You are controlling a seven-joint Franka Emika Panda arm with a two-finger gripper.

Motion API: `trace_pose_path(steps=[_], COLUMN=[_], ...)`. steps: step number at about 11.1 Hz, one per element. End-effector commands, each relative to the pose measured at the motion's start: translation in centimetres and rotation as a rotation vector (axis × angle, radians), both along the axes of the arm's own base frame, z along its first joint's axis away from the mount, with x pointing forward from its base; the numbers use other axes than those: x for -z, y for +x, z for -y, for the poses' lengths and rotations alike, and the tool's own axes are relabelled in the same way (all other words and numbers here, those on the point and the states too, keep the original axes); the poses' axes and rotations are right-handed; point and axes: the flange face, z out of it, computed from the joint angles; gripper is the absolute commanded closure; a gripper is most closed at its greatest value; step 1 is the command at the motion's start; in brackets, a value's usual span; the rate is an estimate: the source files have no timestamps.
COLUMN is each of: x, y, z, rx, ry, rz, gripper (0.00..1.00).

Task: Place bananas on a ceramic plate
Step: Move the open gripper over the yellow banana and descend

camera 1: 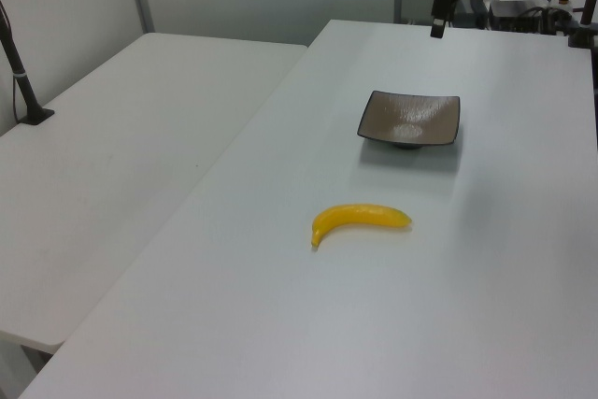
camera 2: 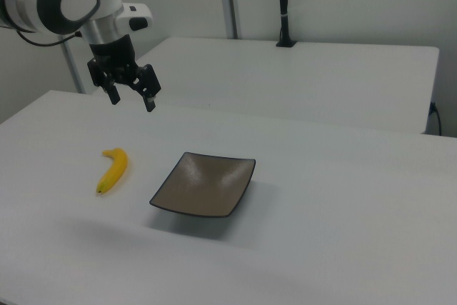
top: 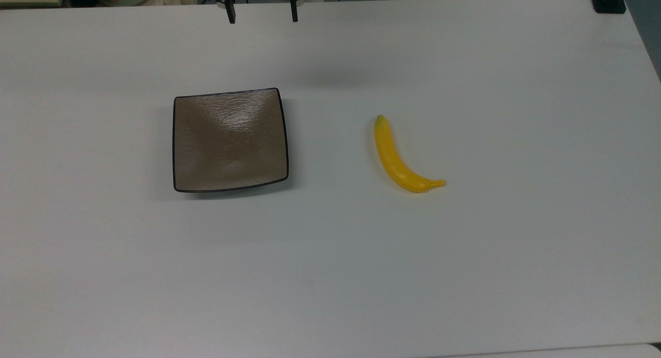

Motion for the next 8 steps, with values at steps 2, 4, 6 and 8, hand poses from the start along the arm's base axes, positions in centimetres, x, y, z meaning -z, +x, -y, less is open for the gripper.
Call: trace_pose_path(steps=[2,4,6,8], x=[0.6,0.7,0.8,0.9], y=[-0.3,-0.2,-0.2,-0.2], z=[-0.7,-0.9,-1.3,-1.7], rx=[-0.009,-0.012,-0.020,-0.026], ry=[0.016,0.015,0.015,0.015], rz=[-0.019,-0.023,-0.024,-0.024], gripper=[0.00,0.00,0.00,0.00])
